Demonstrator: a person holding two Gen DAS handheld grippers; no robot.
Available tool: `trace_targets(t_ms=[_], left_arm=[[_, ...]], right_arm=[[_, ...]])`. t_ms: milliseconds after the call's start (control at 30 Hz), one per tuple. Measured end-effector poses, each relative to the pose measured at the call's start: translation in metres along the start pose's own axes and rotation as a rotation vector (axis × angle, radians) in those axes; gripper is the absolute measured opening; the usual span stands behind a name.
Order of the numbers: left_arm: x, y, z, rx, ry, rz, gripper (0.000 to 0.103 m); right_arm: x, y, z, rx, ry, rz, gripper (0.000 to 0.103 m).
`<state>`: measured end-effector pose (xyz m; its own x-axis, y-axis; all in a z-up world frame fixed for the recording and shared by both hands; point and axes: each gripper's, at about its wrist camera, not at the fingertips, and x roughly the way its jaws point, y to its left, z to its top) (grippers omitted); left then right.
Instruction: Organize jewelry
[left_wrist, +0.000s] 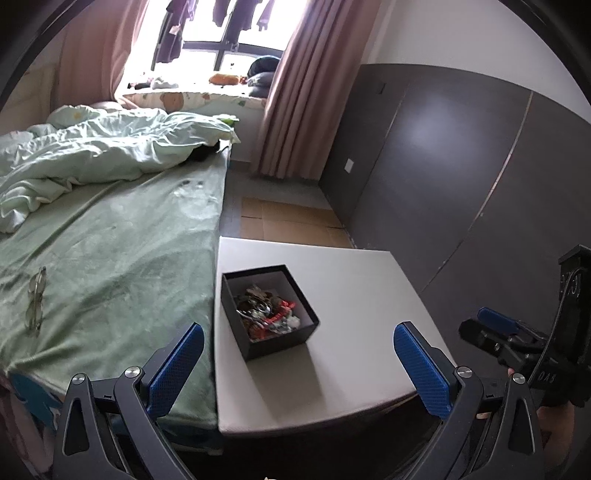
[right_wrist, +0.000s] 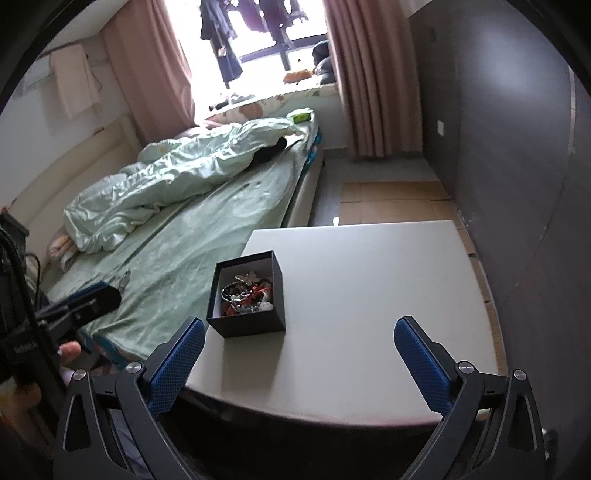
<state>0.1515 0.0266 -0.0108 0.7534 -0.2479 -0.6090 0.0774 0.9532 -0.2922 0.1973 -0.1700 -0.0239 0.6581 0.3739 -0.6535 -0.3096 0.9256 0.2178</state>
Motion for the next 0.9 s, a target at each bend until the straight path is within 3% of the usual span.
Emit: trace_targets(t_ms=[367,600,767,900], left_arm=[[-0.056,-0.049,-0.023,0.069,-0.079,0.007,0.103],[-0.089,-0.066,-0.044,0.094,-0.121,0.006,0.103],[-0.105,-0.071,-0.048,0.11,-0.124,0.004,0.103],[-0.117,-0.076,-0.052,0.127,-0.14,0.0,0.103]], right_arm=[[-0.071,-0.024,-0.033,0.074,-0.122,-0.053,0.103],[-0.118,-0.016,-0.054,0.041,-0.186,-0.073,0.103],[-0.133,-0.013,-0.063,0.052,-0.178,0.018,0.103],[-0.14,-0.01,-0.067,0.045,-0.183,0.025,0.103]])
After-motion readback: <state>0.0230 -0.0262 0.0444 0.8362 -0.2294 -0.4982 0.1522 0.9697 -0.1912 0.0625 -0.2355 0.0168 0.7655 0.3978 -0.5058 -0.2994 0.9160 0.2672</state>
